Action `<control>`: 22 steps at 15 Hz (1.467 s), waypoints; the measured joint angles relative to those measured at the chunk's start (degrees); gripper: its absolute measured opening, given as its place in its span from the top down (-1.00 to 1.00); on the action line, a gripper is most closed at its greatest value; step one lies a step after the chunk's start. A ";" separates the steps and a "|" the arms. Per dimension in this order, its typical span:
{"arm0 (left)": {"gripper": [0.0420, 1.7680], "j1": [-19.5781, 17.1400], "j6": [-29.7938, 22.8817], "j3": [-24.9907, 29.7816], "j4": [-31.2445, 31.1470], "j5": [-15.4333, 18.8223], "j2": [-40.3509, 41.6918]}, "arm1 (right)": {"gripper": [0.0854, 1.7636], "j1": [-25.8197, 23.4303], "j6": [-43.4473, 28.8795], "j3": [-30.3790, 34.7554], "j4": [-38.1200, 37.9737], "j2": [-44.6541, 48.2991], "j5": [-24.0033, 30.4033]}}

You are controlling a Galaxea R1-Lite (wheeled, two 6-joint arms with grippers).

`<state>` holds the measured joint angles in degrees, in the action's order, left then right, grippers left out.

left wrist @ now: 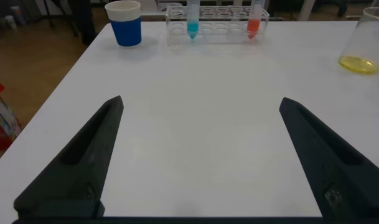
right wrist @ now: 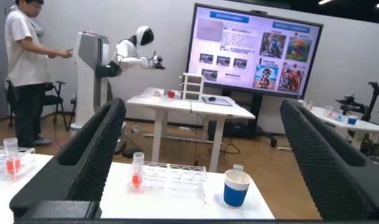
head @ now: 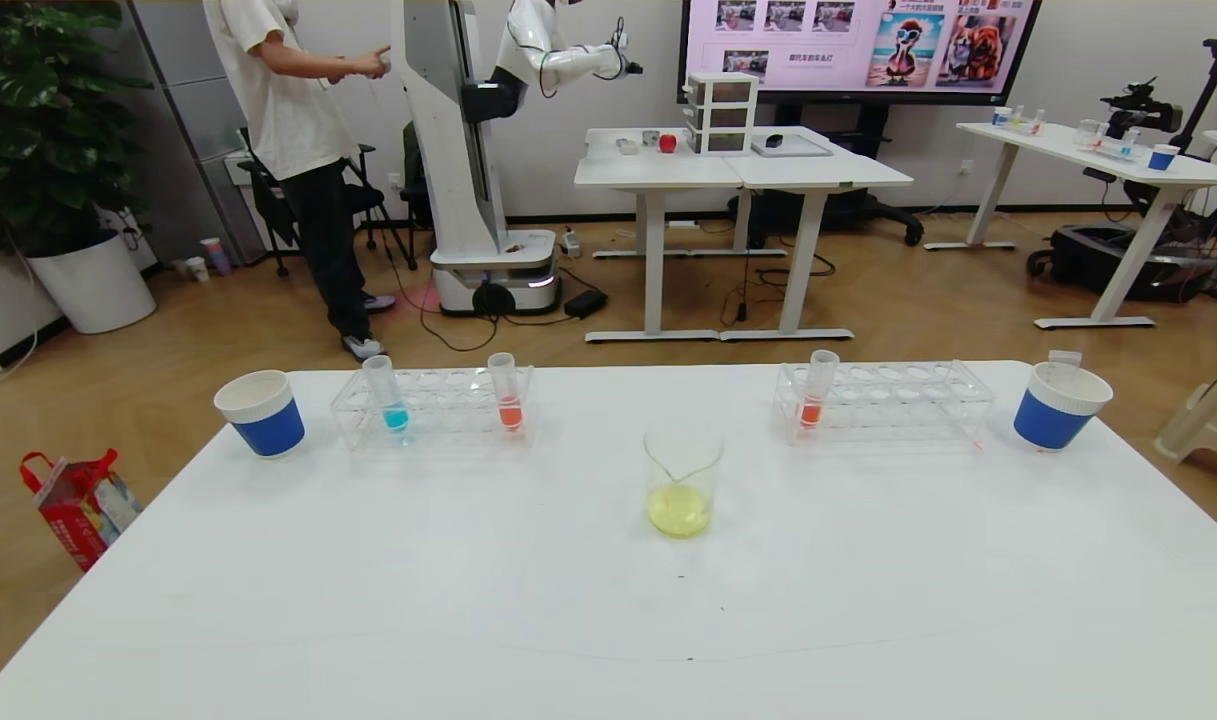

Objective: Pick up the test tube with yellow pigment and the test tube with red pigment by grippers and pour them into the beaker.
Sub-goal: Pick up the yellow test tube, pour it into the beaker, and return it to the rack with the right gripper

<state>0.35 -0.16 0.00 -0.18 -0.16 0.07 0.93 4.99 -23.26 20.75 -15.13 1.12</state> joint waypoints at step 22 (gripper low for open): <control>-0.98 0.02 1.23 -7.07 -1.49 0.54 -2.38 | -0.95 -0.30 -4.05 23.26 -20.99 15.18 -0.57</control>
<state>0.38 1.07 -7.07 -1.67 0.38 -2.30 0.62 0.94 0.00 -0.24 0.05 0.55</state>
